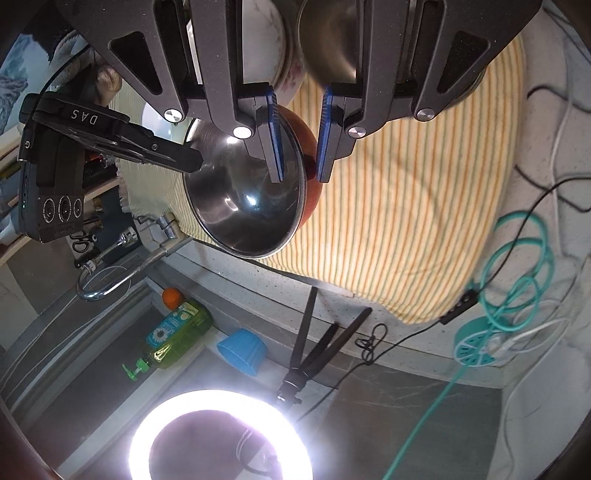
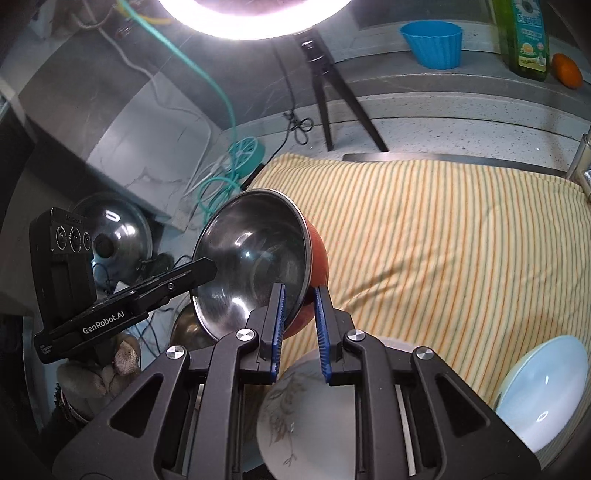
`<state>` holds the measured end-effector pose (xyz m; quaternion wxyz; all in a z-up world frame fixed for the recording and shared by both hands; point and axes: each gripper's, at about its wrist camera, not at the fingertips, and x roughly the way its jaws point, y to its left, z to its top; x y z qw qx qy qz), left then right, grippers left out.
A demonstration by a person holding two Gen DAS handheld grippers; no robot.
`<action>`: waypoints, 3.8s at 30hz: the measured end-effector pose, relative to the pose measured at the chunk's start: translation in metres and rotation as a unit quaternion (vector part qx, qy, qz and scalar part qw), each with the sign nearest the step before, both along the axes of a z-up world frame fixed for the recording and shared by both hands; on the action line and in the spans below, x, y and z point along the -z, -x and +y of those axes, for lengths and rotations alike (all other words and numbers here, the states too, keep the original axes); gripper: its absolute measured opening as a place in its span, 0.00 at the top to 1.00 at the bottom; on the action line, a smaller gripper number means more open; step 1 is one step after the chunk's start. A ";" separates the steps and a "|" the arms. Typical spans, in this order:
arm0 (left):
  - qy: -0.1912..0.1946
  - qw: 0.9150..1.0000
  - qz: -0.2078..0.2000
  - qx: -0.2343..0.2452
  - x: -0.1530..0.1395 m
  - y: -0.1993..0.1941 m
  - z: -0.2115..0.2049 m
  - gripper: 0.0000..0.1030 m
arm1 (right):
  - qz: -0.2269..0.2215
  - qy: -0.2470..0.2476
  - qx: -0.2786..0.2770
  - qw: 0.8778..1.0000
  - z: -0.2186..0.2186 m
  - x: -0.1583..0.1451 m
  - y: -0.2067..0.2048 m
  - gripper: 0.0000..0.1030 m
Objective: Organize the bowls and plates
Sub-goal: 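Carry the red-sided bowl and lower it into the large steel bowl, then open both grippers and lift away from the nested bowls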
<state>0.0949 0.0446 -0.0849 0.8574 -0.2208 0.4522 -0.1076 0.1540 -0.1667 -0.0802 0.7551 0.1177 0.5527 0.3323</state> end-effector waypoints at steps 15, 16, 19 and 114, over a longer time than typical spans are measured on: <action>-0.004 0.998 0.019 -0.057 0.012 0.077 0.039 0.85 | 0.015 0.013 -0.082 0.996 0.054 0.011 0.059 0.84; -0.002 0.998 0.022 -0.061 0.015 0.081 0.042 0.85 | 0.016 0.015 -0.086 0.996 0.057 0.012 0.061 0.84; 0.003 0.997 0.027 -0.069 0.018 0.090 0.048 0.85 | 0.014 0.019 -0.096 0.995 0.064 0.013 0.066 0.84; -0.036 0.999 -0.007 -0.020 -0.003 0.077 -0.031 0.49 | -0.099 0.061 -0.022 0.993 -0.042 -0.026 0.060 0.11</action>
